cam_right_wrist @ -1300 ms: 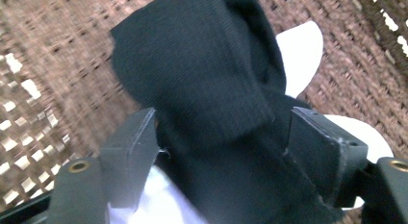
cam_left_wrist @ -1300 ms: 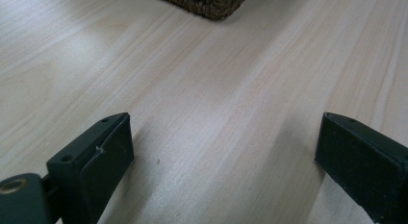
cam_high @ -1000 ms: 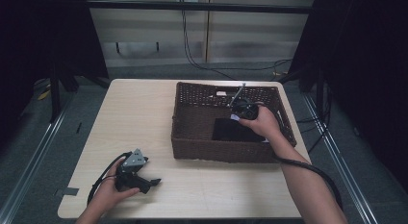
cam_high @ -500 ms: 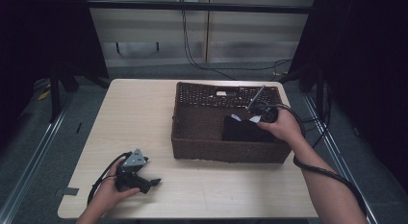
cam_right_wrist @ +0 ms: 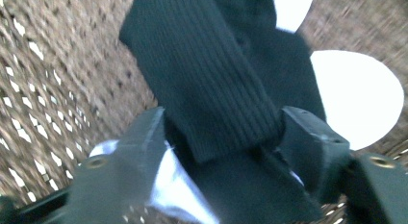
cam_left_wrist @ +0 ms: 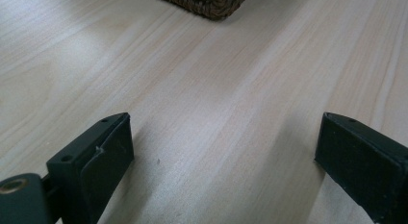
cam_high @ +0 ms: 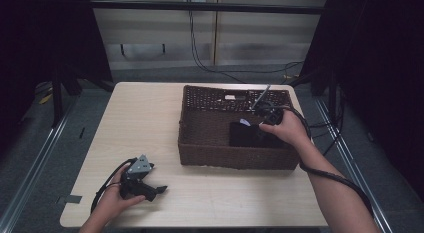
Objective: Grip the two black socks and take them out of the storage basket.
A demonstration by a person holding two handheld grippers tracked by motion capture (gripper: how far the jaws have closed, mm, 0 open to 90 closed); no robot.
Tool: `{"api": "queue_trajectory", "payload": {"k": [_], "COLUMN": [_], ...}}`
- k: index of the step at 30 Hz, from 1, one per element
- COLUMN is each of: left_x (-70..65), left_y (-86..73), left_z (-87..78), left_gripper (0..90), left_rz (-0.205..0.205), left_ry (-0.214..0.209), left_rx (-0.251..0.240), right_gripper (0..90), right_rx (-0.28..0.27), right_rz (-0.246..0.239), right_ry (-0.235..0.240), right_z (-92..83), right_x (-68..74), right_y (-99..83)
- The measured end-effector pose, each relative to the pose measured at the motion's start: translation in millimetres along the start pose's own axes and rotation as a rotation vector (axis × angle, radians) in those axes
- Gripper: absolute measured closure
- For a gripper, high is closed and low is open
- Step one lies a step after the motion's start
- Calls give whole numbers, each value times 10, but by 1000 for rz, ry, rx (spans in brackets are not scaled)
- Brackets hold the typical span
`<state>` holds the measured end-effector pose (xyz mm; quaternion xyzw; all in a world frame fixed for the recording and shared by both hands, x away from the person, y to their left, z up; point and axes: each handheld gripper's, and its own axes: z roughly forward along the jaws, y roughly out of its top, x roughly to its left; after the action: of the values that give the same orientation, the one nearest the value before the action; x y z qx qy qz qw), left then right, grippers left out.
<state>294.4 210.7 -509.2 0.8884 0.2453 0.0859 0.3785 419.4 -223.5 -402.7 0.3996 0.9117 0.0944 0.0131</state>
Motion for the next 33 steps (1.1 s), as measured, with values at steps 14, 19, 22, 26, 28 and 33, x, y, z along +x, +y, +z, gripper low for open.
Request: {"api": "queue_trajectory", "payload": {"k": [14,19,22,26,28,33], "left_x": [-1,0,1,-1,-1,-1], "left_y": [0,0,0,0,0,0], "left_z": [0,0,0,0,0,0], "left_gripper": [55,55,56,55,55,55], "left_rz": [1,0,0,0,0,0], "left_ry": [0,0,-2,0,0,0], "left_rx": [0,0,-1,0,0,0], "right_gripper": [492,824,831,831,831,833], "right_rx": [-8,76,78,41,21,-32], "right_rz": [-134,-133,-156,-136,-111,-82], "right_ry": [-4,55,44,51,63,71], "right_z": [427,373,204,-112,-268,-597], "right_x": [256,265,245,200,166,95], "right_y": [615,597,570,500,447,350]}}
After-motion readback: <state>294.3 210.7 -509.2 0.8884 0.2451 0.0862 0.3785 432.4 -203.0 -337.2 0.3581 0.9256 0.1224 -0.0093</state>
